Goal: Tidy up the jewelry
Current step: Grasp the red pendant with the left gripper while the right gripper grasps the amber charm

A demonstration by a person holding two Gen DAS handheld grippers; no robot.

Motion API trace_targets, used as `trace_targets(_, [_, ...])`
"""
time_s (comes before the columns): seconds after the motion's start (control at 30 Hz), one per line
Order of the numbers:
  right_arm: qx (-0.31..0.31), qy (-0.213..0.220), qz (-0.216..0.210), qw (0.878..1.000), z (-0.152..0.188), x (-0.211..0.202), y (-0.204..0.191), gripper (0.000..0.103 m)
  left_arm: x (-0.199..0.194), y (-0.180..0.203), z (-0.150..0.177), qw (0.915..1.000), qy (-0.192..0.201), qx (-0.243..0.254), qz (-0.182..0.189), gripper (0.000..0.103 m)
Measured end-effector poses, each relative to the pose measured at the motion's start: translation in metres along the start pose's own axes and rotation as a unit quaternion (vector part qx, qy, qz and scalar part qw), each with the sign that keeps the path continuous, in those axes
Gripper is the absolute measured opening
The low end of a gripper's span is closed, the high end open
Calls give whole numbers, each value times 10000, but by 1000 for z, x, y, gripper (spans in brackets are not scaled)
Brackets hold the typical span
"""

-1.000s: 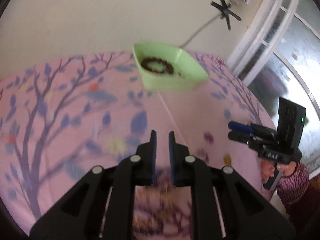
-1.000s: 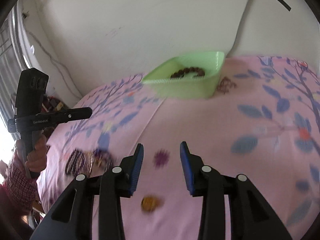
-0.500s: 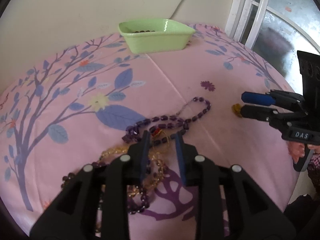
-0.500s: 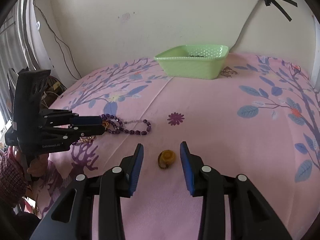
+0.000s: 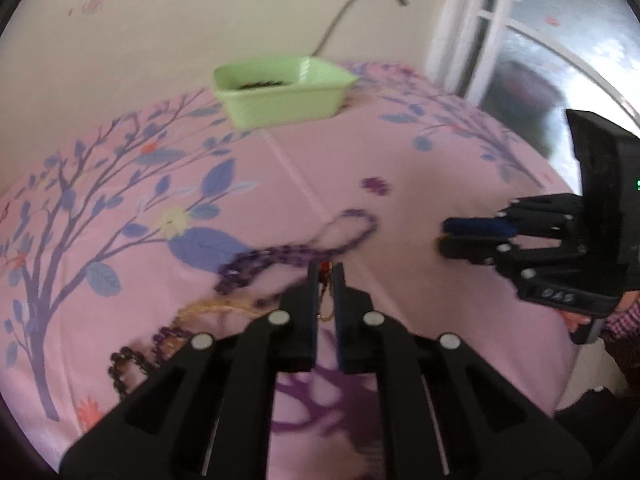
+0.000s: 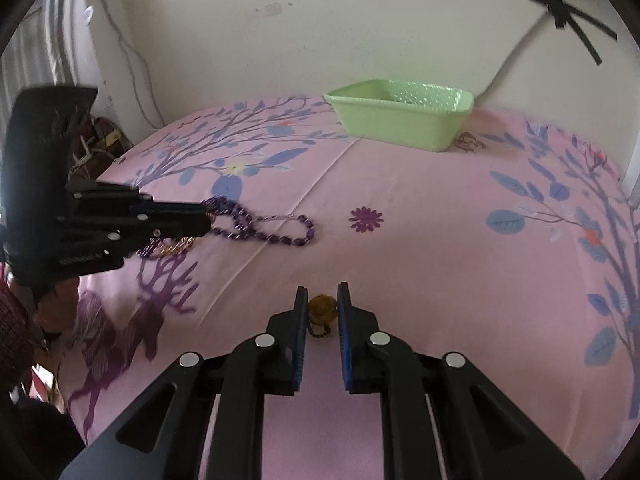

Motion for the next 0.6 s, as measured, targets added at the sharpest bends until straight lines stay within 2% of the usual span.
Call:
trace_targets(0.2, [-29,32,-292,9996,19,-19,-17,0,-7,43,20,9986,-102,296,420,6])
trace_targets(0.27, [-30,-42,-371,9993,25,-20,-21,0,-2,50,29,9982,-208,348,435,6])
trace_targets(0.33, [-110,-217,-352,9991,33,-15,-25,0,5,52,37,9985,-307,347,284,8])
trace_targets(0.4, [-286,-156,-248,9992,37,-16,-29,0,3,52,38,9987,-281,332,256,14])
trace_targets(0.43, [-356,-186,-225,9989,39,-17,-31,0,2,52,38,9988,-293,314,213,23])
trace_targets(0.5, [-371,-182,-255,9988,41,-20,-34,5,-3,51,37,9993,-232,261,129,30])
trace_targets(0.6, [-377,-125,-265,9989,44,-26,-35,9,-10,52,39,9993,-156,305,139,30])
Point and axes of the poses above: each gripper's, at about its wrist camera, not at the fingertips, and x roughly the way its jaws point, y to its right, z to its underside, the point moved 5 cm from there along x, roughly the way its jaws point, and after that the axes turned 8 degrees about -z, right-handed, at the moved point
